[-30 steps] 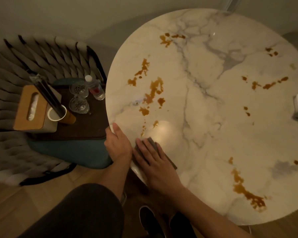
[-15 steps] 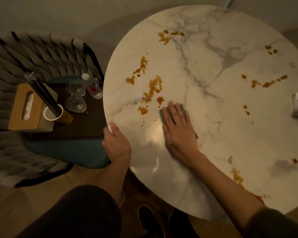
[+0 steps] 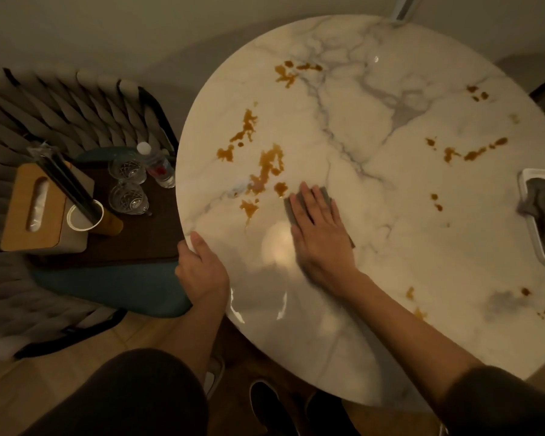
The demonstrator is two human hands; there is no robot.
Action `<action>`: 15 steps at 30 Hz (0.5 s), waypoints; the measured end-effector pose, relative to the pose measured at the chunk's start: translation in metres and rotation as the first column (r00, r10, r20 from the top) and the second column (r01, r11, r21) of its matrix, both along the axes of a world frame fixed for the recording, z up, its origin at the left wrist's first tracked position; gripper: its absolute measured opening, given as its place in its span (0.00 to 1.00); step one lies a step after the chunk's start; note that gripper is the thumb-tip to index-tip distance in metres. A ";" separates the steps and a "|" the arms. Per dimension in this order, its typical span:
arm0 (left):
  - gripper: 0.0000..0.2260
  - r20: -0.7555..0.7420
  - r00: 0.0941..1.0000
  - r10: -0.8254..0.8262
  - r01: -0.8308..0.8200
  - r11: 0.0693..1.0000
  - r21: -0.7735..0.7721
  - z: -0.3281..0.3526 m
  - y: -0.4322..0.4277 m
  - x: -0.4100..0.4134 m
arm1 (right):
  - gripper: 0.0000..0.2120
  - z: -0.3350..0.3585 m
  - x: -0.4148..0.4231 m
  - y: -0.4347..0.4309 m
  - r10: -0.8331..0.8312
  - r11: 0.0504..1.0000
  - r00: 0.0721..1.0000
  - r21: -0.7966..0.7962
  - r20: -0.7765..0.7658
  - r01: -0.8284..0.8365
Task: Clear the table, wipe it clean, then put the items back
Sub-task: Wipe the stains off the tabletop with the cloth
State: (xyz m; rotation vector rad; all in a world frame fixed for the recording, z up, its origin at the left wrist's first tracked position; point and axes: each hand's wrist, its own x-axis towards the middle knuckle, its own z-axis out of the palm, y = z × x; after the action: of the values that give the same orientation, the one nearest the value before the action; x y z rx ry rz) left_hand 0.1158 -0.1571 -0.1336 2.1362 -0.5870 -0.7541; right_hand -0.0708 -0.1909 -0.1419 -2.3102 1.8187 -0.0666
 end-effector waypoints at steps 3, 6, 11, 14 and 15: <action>0.21 0.003 1.000 0.000 0.000 1.000 0.006 0.000 0.000 0.000 | 0.26 -0.003 0.040 -0.004 0.032 0.999 0.999 -0.011 0.040 -0.031; 0.21 0.004 1.000 -0.007 0.007 1.000 0.013 0.002 0.000 0.000 | 0.25 -0.004 0.052 0.026 0.177 0.984 0.982 0.003 0.062 -0.178; 0.21 0.002 1.000 0.007 -0.007 1.000 0.001 0.000 0.000 0.000 | 0.25 -0.001 0.023 0.091 0.224 0.974 0.974 0.020 0.039 -0.225; 0.20 0.004 1.000 0.004 -0.004 1.000 0.005 0.004 0.000 0.000 | 0.26 -0.003 0.031 0.105 0.269 0.963 0.962 0.020 0.039 -0.270; 0.20 0.002 1.000 0.003 -0.003 1.000 0.009 0.005 -0.001 -0.001 | 0.26 -0.005 0.039 0.102 0.284 0.958 0.957 0.022 0.062 -0.286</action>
State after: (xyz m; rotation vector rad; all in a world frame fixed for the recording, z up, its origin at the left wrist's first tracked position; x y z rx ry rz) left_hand 0.1149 -0.1578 -0.1289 2.1461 -0.5821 -0.7537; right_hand -0.0323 -0.0894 -0.1464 -2.4938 1.4319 -0.0605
